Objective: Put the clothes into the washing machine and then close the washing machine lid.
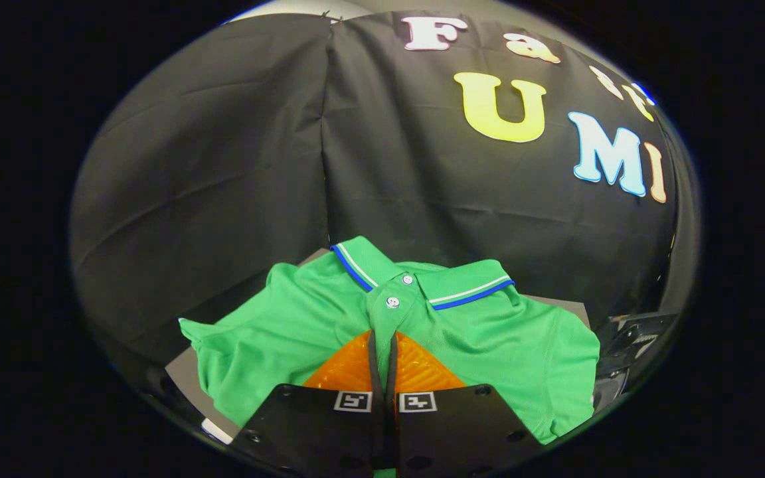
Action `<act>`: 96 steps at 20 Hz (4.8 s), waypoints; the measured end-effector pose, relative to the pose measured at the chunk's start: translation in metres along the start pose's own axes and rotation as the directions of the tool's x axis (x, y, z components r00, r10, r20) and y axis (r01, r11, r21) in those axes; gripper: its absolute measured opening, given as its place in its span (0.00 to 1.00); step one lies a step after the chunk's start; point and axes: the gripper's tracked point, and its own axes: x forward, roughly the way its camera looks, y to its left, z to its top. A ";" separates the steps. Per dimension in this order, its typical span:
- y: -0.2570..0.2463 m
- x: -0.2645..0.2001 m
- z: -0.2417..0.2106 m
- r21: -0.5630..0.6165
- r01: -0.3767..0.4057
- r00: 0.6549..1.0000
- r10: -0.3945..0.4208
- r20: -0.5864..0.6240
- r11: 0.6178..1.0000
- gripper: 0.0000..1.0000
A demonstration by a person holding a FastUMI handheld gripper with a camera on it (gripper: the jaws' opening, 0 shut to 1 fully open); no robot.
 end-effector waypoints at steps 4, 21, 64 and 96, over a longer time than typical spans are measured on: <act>-0.002 -0.020 0.018 0.016 -0.034 0.997 0.033 0.064 0.999 0.01; -0.083 -0.098 0.052 0.077 -0.007 0.981 -0.008 0.191 0.997 0.01; -0.344 -0.218 -0.009 0.235 0.131 0.967 -0.177 0.184 0.963 0.01; -0.400 -0.138 -0.190 0.211 0.153 0.986 -0.136 -0.095 0.965 0.01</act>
